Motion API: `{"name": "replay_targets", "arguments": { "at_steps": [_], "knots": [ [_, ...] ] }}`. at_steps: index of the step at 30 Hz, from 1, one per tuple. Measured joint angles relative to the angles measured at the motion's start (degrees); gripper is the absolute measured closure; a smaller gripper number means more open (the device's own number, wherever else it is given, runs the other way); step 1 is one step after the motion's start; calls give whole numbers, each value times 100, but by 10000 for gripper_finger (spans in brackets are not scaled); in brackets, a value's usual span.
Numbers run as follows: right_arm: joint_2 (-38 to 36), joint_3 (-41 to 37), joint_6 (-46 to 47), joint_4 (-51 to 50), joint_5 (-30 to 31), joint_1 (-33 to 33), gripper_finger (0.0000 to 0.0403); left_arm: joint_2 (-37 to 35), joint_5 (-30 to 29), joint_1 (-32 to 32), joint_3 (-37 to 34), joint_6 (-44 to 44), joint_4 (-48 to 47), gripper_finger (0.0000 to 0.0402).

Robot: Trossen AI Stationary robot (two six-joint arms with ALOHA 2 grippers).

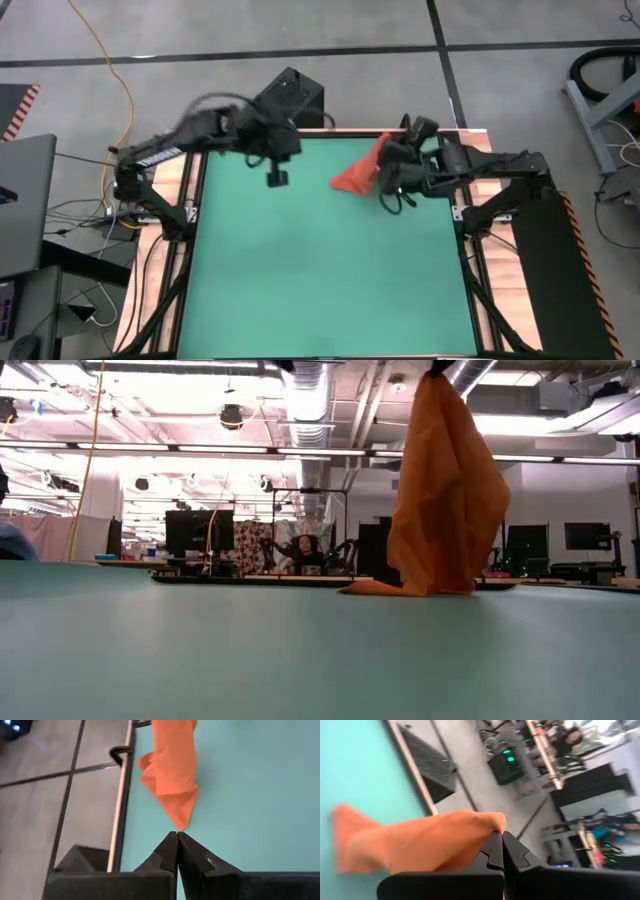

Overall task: Roll towel
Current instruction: Roll the orange microfiber towel

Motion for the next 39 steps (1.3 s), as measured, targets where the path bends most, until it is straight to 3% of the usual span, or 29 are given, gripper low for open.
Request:
{"name": "replay_targets", "arguments": {
  "at_steps": [3, 8, 15, 20, 27, 31, 39],
  "knots": [
    [0, 0, 411, -188, -386, 352, 399, -47, 185, 21, -1309, 36, 1156, 401],
    [0, -29, 960, -171, -1646, 1021, 399, 13, 582, 22, -3088, -94, 2368, 401],
    [9, -752, 1952, 302, -2916, 2198, 399, -90, 894, -191, -4601, -508, 3735, 401],
    [20, -1758, 2457, 1456, -3346, 2881, 399, -112, 1089, -400, -4835, -303, 4919, 401],
    [20, -2999, 3371, 2739, -3620, 3345, 399, -91, 1333, -715, -4835, 1147, 6016, 401],
    [20, -3552, 4138, 3113, -3662, 3589, 399, -2, 1542, -784, -4831, 1730, 6162, 401],
    [20, -4138, 4613, 3604, -3669, 3776, 399, 794, 702, -816, -4386, 2427, 6198, 345]
  ]
}}
